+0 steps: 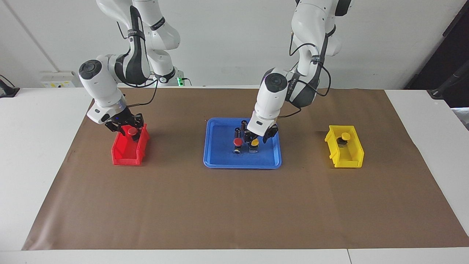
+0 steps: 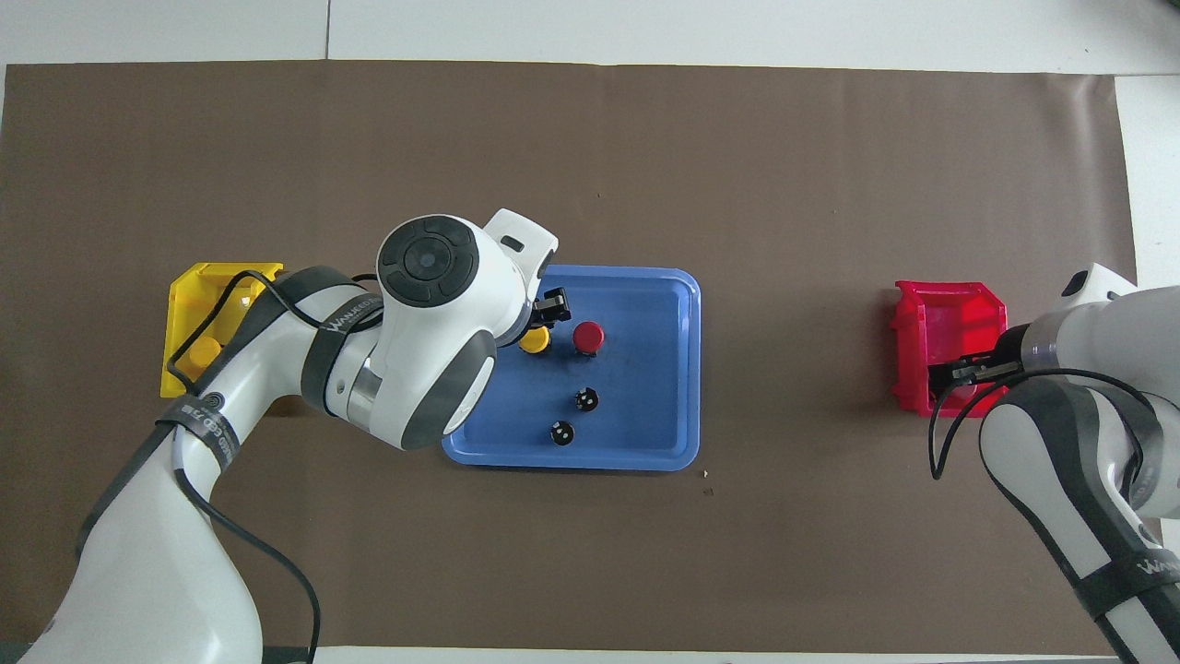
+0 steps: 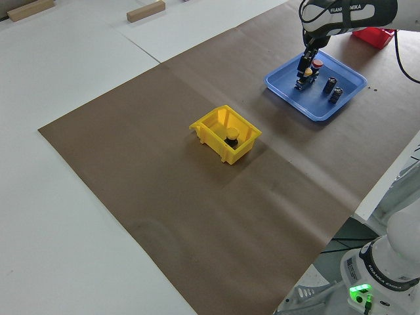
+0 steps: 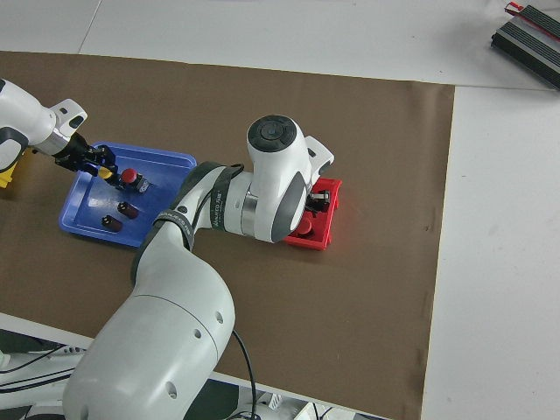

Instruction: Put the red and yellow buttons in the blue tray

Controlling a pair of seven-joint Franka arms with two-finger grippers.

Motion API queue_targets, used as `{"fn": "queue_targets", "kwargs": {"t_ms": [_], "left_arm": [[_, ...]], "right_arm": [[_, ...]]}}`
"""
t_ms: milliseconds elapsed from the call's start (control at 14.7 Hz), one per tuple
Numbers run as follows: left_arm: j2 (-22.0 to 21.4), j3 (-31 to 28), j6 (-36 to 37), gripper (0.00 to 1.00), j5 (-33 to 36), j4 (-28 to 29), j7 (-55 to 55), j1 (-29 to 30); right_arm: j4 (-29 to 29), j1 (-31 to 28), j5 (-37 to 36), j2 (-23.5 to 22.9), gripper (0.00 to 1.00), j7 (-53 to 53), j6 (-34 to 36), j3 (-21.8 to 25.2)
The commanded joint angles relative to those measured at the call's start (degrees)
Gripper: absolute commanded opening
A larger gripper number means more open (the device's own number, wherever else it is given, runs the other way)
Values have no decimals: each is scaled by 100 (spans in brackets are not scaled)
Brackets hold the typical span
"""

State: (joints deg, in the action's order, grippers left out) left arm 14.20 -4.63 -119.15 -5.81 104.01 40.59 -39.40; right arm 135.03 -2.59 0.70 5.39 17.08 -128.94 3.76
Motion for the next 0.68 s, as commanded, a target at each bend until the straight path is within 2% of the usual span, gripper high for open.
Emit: {"fn": "queue_targets", "kwargs": {"t_ms": [0, 205, 477, 614], "left_arm": [[-645, -187, 1049, 100, 89, -21, -1022, 676], [-743, -241, 1175, 100, 89, 23, -3015, 2002], [-760, -241, 912, 99, 89, 172, -4442, 3059], [-987, -241, 745, 87, 89, 618, -4630, 3149]], "right_arm": [[199, -146, -44, 156, 69, 155, -132, -69], [296, -207, -53, 112, 68, 164, -316, -69], [331, -190, -53, 112, 67, 120, -299, -77], [454, -216, -53, 147, 67, 155, -360, -77]]}}
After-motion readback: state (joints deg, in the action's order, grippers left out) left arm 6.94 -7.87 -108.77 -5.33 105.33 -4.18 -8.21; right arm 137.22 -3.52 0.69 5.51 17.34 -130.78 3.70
